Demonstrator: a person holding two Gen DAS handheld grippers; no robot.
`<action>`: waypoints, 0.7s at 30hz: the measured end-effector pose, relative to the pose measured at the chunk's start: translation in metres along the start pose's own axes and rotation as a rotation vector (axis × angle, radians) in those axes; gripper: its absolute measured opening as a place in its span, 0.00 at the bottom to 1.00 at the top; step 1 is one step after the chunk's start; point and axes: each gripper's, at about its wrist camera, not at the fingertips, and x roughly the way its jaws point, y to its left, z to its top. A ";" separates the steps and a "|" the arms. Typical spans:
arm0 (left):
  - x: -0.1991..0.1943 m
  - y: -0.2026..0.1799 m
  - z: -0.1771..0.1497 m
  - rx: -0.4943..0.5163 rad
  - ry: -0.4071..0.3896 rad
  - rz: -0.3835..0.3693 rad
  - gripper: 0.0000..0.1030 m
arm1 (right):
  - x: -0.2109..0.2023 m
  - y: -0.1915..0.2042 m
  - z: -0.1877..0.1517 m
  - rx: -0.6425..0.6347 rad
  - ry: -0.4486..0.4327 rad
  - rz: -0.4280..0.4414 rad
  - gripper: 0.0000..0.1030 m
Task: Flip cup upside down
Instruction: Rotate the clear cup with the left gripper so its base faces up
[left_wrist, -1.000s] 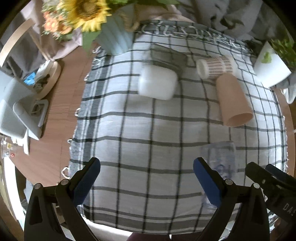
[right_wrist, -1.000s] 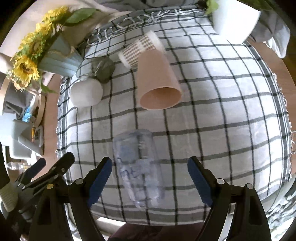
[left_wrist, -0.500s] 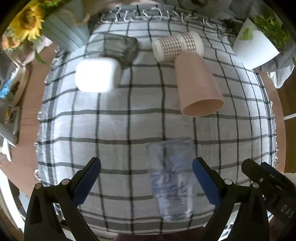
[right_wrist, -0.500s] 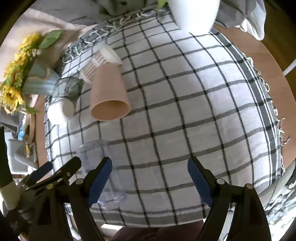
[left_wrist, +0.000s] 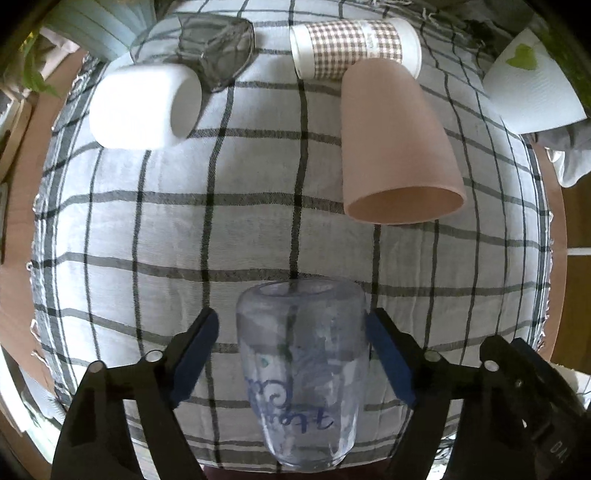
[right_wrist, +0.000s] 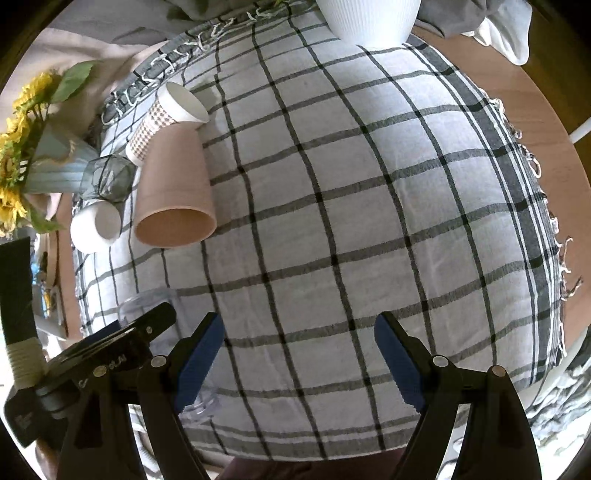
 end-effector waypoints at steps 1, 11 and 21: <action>0.001 0.000 0.001 -0.004 0.024 -0.008 0.75 | 0.001 -0.001 0.001 0.000 0.003 0.002 0.81; -0.006 -0.003 0.006 0.011 -0.016 -0.018 0.69 | 0.006 0.001 0.003 -0.019 0.015 -0.001 0.81; -0.049 0.001 0.007 0.048 -0.209 0.001 0.69 | -0.010 0.010 0.004 -0.026 -0.033 0.016 0.81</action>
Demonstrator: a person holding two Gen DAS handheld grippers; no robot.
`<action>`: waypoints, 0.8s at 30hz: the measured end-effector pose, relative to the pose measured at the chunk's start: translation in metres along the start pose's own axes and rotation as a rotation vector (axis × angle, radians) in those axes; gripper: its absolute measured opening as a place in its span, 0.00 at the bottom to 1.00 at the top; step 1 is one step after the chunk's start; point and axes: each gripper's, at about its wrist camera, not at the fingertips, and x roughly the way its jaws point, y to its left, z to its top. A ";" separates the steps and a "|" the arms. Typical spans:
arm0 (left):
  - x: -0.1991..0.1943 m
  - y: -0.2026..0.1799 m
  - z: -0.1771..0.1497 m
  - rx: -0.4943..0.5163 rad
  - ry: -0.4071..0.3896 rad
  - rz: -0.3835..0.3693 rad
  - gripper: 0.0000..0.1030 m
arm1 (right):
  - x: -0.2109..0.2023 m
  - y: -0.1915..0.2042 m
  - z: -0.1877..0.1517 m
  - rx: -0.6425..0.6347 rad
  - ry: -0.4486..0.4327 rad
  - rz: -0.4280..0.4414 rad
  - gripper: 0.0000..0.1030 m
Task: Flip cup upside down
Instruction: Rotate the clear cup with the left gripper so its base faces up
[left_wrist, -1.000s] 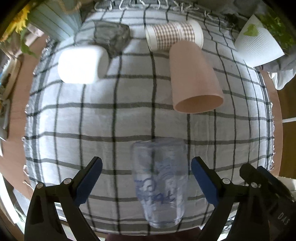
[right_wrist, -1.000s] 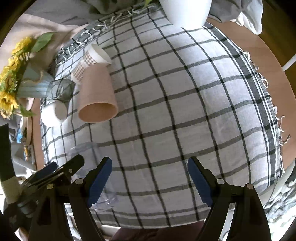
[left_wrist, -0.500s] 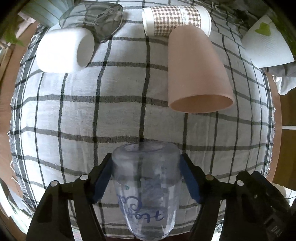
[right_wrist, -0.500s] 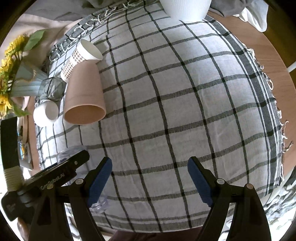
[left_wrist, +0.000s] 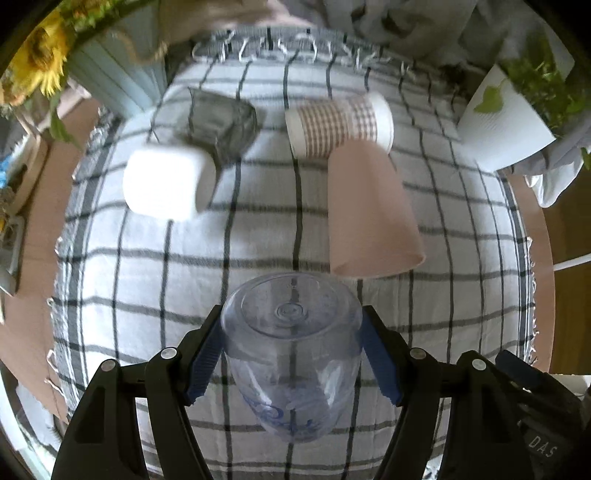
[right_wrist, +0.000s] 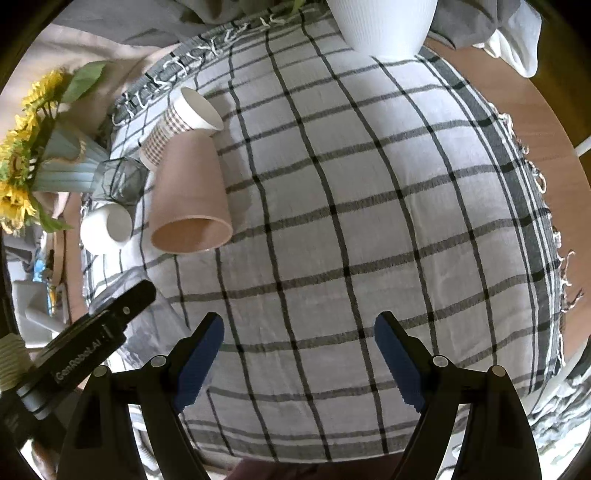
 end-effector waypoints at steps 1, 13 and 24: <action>-0.003 0.001 -0.001 0.006 -0.015 0.004 0.69 | -0.001 0.001 0.000 -0.001 -0.006 -0.002 0.81; -0.024 -0.009 -0.027 0.120 -0.152 0.013 0.69 | -0.009 -0.003 -0.018 -0.015 -0.033 -0.049 0.81; -0.034 -0.004 -0.059 0.138 -0.160 -0.010 0.69 | -0.003 0.000 -0.039 -0.033 -0.005 -0.064 0.81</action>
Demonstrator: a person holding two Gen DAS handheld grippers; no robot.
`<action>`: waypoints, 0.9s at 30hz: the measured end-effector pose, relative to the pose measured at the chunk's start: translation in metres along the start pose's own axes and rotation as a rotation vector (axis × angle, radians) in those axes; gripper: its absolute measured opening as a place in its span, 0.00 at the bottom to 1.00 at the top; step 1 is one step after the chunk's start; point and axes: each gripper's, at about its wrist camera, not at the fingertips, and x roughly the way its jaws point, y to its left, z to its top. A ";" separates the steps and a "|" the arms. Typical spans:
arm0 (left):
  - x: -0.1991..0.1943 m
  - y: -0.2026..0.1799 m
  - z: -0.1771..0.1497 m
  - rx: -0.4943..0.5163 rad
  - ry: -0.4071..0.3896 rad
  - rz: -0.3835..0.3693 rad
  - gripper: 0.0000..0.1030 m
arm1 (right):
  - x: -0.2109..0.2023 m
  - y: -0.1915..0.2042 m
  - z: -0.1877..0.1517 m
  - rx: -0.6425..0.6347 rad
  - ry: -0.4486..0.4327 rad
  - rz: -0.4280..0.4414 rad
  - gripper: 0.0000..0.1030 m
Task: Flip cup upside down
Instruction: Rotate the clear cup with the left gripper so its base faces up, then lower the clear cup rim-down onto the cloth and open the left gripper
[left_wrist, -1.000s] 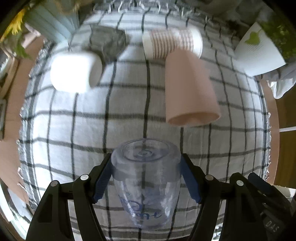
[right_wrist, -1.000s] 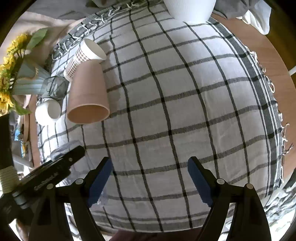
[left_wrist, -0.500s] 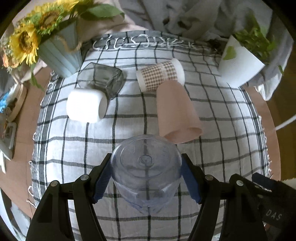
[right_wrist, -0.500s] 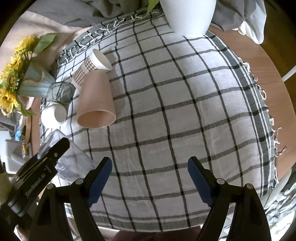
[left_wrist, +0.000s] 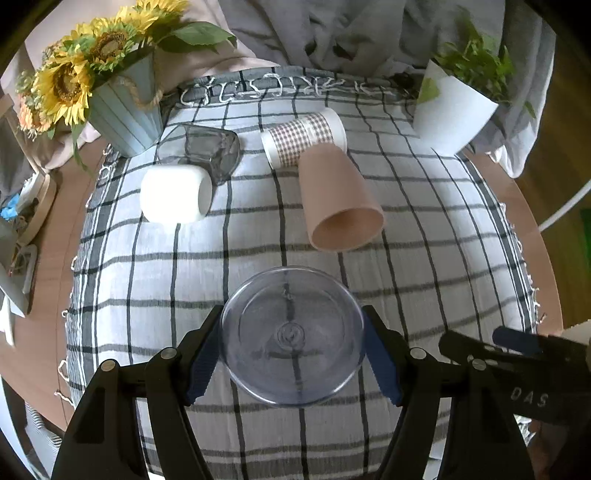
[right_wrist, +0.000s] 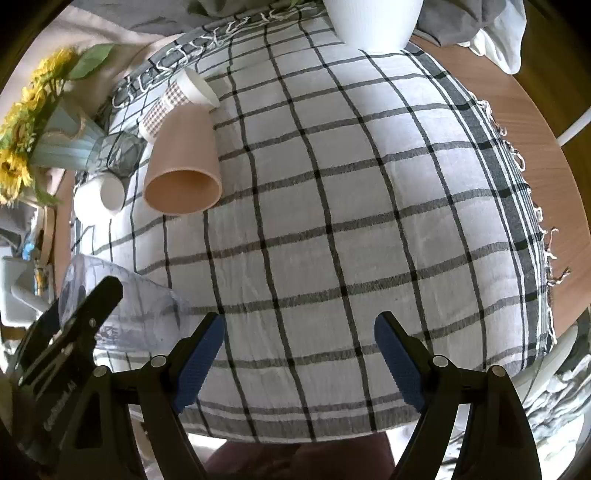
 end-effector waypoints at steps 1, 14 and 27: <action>0.000 0.000 -0.002 0.001 0.002 -0.003 0.69 | 0.000 0.000 -0.001 -0.003 -0.001 -0.001 0.81; 0.003 0.002 -0.013 0.004 0.027 -0.048 0.72 | -0.005 0.002 -0.010 -0.012 -0.017 -0.038 0.81; -0.035 0.006 -0.021 0.015 -0.073 -0.046 0.89 | -0.027 -0.004 -0.025 0.019 -0.071 -0.068 0.84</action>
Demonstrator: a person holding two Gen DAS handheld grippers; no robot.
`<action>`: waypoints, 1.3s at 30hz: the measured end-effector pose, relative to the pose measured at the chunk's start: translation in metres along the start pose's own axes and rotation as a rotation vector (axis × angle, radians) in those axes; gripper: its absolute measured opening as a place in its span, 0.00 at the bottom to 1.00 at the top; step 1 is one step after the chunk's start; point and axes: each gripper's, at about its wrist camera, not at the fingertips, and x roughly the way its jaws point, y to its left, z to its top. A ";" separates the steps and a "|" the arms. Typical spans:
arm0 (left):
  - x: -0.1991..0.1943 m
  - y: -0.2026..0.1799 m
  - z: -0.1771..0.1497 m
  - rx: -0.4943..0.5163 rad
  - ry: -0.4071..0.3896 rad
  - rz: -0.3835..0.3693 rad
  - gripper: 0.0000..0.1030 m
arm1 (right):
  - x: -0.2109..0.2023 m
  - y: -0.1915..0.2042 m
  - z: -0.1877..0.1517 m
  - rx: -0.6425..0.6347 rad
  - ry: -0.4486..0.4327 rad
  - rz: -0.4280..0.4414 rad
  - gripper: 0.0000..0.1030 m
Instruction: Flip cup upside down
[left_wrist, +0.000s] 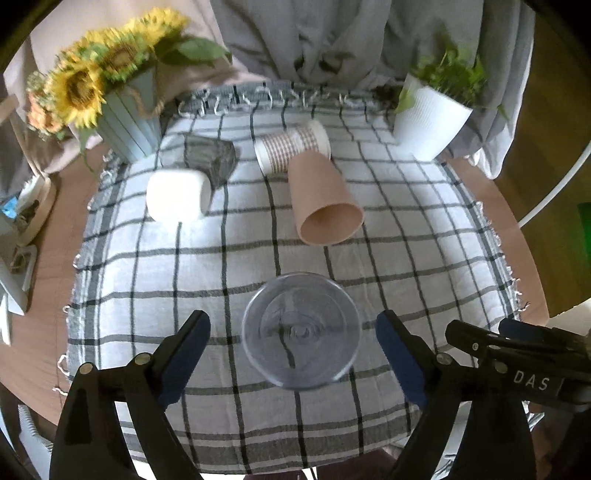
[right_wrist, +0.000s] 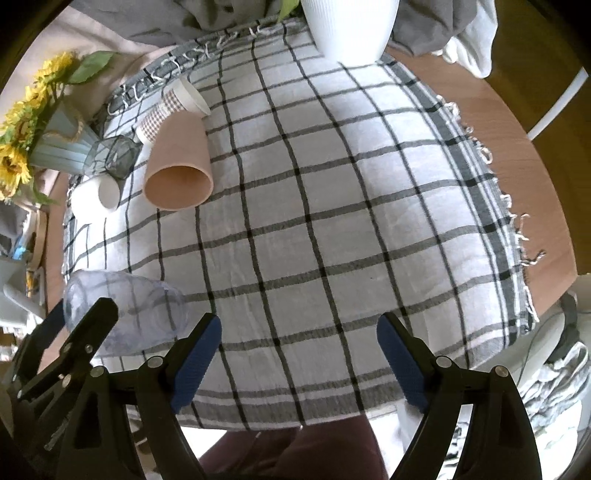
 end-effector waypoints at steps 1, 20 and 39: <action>-0.005 0.001 -0.001 0.003 -0.011 0.004 0.91 | -0.006 0.001 -0.002 -0.004 -0.017 -0.004 0.84; -0.095 0.056 -0.042 -0.086 -0.174 0.143 0.99 | -0.116 0.066 -0.082 -0.142 -0.479 -0.020 0.84; -0.129 0.080 -0.060 -0.111 -0.249 0.169 0.99 | -0.137 0.084 -0.117 -0.101 -0.566 -0.006 0.87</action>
